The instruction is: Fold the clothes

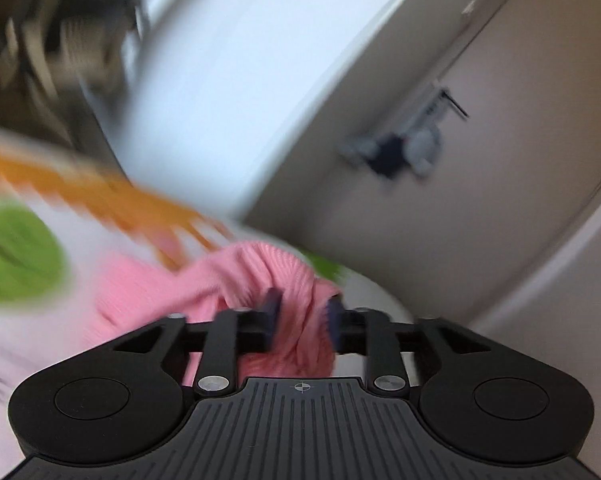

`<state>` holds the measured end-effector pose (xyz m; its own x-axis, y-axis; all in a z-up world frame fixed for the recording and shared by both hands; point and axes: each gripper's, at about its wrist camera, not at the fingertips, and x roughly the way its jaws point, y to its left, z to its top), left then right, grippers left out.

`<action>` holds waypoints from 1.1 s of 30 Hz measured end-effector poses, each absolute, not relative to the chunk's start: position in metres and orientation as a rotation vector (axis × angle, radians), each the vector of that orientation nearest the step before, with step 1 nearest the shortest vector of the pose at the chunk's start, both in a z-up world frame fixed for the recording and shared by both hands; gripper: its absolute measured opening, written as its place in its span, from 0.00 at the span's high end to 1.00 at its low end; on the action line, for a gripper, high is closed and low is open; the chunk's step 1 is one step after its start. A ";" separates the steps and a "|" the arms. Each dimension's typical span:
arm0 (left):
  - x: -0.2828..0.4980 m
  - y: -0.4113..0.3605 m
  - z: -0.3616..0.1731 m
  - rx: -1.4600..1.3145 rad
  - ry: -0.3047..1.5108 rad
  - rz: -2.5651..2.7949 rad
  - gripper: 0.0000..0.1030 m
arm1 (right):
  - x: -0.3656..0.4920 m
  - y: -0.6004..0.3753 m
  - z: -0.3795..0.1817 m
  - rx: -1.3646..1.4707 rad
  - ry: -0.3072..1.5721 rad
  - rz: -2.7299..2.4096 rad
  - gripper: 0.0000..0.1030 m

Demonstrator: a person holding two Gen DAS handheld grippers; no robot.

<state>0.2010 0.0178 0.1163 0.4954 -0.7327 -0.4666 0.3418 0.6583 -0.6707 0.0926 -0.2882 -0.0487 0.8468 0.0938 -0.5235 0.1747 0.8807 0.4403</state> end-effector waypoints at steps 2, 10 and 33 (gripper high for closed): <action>0.207 0.008 0.107 -0.607 0.843 -0.751 0.30 | 0.091 -0.290 -0.049 0.514 0.558 -0.039 0.00; 0.179 0.036 0.112 -0.302 0.647 -0.585 0.15 | 0.084 -0.281 -0.034 0.454 0.531 -0.013 0.00; 0.147 -0.035 0.072 0.404 0.306 -0.498 0.95 | 0.068 -0.286 0.010 0.377 0.421 -0.031 0.00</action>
